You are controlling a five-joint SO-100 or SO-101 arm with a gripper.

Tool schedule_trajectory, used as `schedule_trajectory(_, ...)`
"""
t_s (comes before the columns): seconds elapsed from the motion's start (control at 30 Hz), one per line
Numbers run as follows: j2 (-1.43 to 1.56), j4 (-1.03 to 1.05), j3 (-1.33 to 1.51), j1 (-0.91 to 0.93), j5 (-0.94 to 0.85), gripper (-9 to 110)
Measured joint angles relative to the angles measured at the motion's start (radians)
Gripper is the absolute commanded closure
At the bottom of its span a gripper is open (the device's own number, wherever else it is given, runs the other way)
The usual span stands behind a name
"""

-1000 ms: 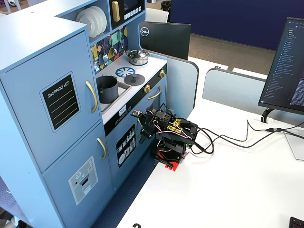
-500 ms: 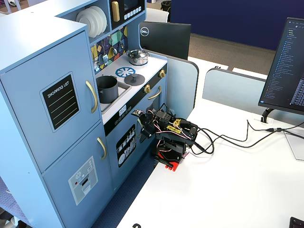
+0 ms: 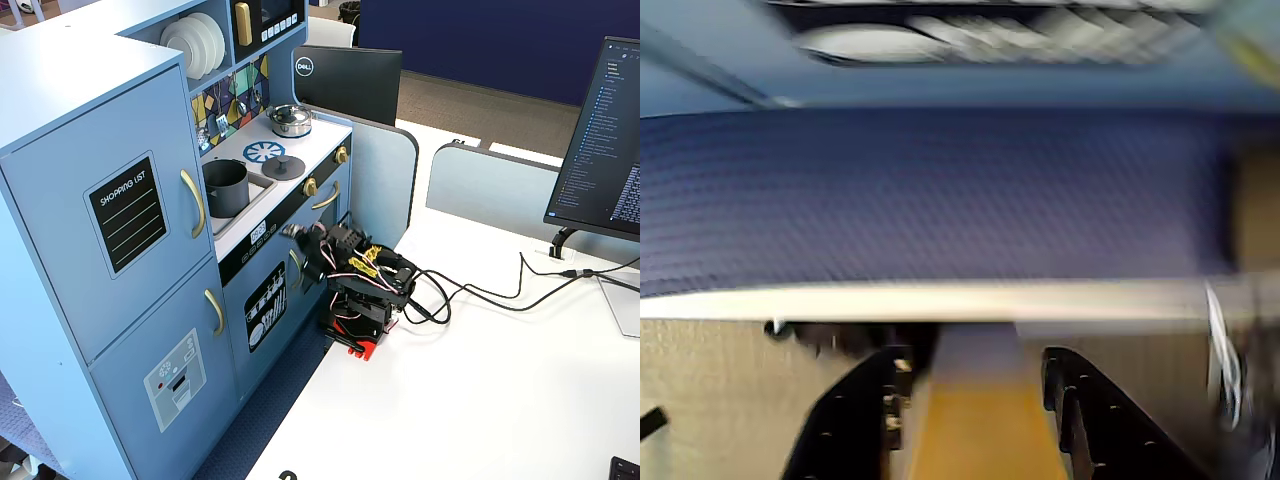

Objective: Pick up the lid from the counter and put it on the gray recipient

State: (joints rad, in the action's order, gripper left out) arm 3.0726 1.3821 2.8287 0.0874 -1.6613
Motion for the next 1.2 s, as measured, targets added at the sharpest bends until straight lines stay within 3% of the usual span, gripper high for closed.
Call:
schedule_trajectory(0.23, -0.152, 0.028, -0.373, 0.163, 0.005, 100)
schedule_trajectory(0.47, -0.169, -0.041, -0.551, 0.33, 0.037, 101)
schedule_trajectory(0.83, -0.268, -0.655, -0.594, 0.453, 0.176, 100)
schedule_trajectory(1.03, -0.324, -0.988, -0.483, 0.46, 0.175, 76)
schedule_trajectory(1.2, -0.396, -1.224, -0.41, 0.491, 0.158, 70)
